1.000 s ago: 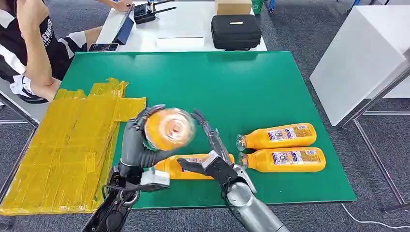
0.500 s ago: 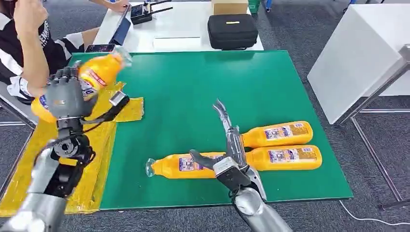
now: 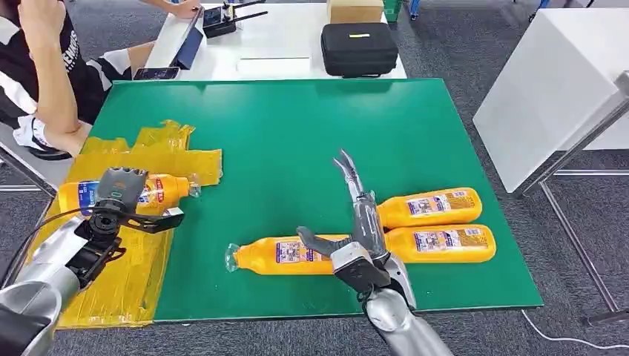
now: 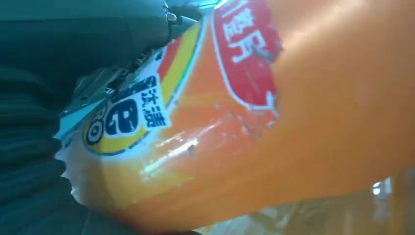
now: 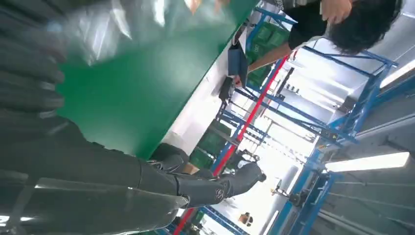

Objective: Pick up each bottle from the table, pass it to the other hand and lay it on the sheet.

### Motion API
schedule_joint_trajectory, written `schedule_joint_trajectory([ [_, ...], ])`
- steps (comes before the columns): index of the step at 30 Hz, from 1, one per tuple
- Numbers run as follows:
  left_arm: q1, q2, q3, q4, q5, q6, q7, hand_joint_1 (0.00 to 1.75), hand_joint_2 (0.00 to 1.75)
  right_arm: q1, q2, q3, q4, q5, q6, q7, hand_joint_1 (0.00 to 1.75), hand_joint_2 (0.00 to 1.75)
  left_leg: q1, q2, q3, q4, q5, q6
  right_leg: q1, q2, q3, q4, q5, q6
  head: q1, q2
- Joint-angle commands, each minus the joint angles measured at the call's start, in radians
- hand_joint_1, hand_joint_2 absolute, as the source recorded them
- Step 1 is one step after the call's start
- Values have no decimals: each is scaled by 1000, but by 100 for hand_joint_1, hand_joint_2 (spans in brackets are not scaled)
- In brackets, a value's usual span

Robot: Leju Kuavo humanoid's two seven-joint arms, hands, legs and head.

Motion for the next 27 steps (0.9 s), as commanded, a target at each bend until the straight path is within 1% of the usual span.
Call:
schedule_joint_trajectory([
  [1,34,-28,-43,138,-25,-27,-8,0,175,-54,-32,19,98,234,39,168,0,175,-1,5,10,-2,-3,-1,0,3,8,-2,-1,-1,1,0],
  [2,38,-33,-36,141,-24,-14,-4,0,175,-52,-34,20,99,262,49,181,0,175,-1,7,13,-2,-5,-4,0,4,10,-2,-1,-2,0,0],
  [3,42,-44,9,142,14,-6,13,0,175,-57,-52,37,109,347,79,237,0,175,-1,7,16,-3,-5,-5,-1,4,11,-2,-1,-2,0,0],
  [4,42,-47,10,142,15,-8,14,0,175,-55,-51,36,108,347,79,237,0,175,-1,5,14,-3,-5,-4,0,4,10,-2,-1,-1,0,0],
  [5,45,-51,29,136,17,34,20,0,175,-53,-58,35,107,398,110,263,0,175,-1,5,15,-3,-5,-4,0,3,11,-2,-1,-2,0,0],
  [6,44,-54,36,136,18,44,25,0,175,-53,-62,35,108,419,118,272,0,175,0,3,13,-2,-4,-4,0,1,10,-1,-2,-1,0,0],
  [7,44,-54,36,136,18,44,25,0,175,-53,-62,35,108,419,118,272,0,175,0,2,11,-1,-2,-3,1,1,7,-1,-1,-1,0,0],
  [8,44,-54,36,136,18,44,25,0,175,-53,-62,35,108,419,118,272,0,175,0,1,13,-2,-1,0,0,0,10,-1,-2,-2,1,0],
  [12,45,-55,51,133,32,54,19,0,175,-56,-63,37,108,438,125,284,0,175,0,1,11,-1,-1,-1,1,0,10,-1,-2,-1,0,0],
  [13,52,-61,95,121,75,101,5,0,175,-62,-70,44,111,478,143,314,0,175,1,1,13,-1,-1,-1,1,-1,11,-1,-2,-1,0,0],
  [16,54,-70,126,120,100,145,2,0,175,-73,-80,55,122,512,183,341,0,175,0,1,12,-1,-1,-1,1,0,11,-1,-2,-1,0,0],
  [17,61,-74,149,116,117,206,-9,0,175,-86,-87,69,139,553,223,373,0,175,0,1,13,-1,-2,-1,1,-1,11,-1,-2,-1,0,0],
  [22,76,-82,183,108,138,283,-23,0,175,-108,-84,90,193,602,257,398,0,175,1,0,10,-1,0,0,1,-2,10,-1,-2,0,0,0],
  [25,93,-104,230,95,162,371,-47,0,175,-133,-78,120,260,644,299,425,0,175,0,0,11,-1,0,0,1,-2,10,-1,-2,-1,0,0],
  [27,101,-114,250,75,167,403,-62,0,175,-150,-71,135,306,661,307,430,0,175,0,-1,12,-1,0,0,1,-3,11,-1,-2,-1,0,0],
])
